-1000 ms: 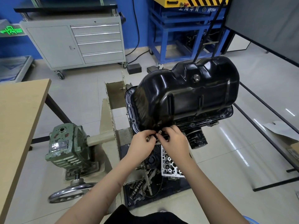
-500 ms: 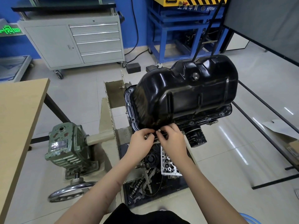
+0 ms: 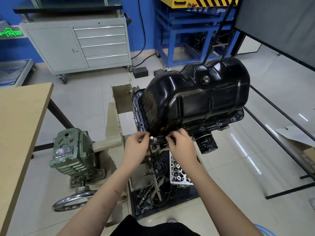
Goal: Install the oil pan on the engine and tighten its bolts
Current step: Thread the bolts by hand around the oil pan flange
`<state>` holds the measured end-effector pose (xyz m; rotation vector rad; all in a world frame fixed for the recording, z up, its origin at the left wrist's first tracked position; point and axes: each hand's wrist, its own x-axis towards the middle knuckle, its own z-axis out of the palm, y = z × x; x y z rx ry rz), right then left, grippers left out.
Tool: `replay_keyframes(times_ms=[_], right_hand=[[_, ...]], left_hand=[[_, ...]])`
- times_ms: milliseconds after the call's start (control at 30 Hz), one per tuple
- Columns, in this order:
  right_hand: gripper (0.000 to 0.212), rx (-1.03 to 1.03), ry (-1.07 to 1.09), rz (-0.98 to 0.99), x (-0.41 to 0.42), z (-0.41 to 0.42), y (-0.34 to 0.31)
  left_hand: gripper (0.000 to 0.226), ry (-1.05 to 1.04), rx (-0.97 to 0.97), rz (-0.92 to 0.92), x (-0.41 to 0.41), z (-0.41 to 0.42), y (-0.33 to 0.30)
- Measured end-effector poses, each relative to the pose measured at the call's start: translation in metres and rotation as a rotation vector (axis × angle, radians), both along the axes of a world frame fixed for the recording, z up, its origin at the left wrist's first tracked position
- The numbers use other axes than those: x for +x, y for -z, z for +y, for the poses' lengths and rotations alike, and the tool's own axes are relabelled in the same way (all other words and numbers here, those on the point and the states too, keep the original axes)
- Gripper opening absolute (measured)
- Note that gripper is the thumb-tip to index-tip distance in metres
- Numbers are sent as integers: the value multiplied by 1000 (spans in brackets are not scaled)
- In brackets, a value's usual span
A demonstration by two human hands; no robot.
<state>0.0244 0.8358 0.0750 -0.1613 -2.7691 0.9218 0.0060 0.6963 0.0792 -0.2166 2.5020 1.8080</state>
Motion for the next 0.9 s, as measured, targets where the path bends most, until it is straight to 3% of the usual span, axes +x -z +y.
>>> replay_keyframes(times_ms=[133, 333, 433, 533, 600, 767, 900], right_hand=[[24, 62, -5, -17, -1, 0, 0], [32, 162, 32, -37, -4, -1, 0], [39, 177, 48, -52, -1, 0, -5], [33, -25, -12, 135, 16, -5, -13], [26, -253, -143, 189, 28, -15, -21], [27, -335, -217, 18, 38, -32, -33], [20, -457, -148, 48, 45, -35, -35]], left_hand=[[16, 114, -303, 117, -1, -6, 7], [21, 171, -430, 181, -1, -6, 5], [16, 82, -210, 122, 3, -6, -1], [24, -56, 503, -287, 6, -1, -16], [28, -59, 786, -481, 9, 5, -26], [39, 20, 682, -477, 18, 16, -33], [42, 14, 654, -458, 22, 15, -33]])
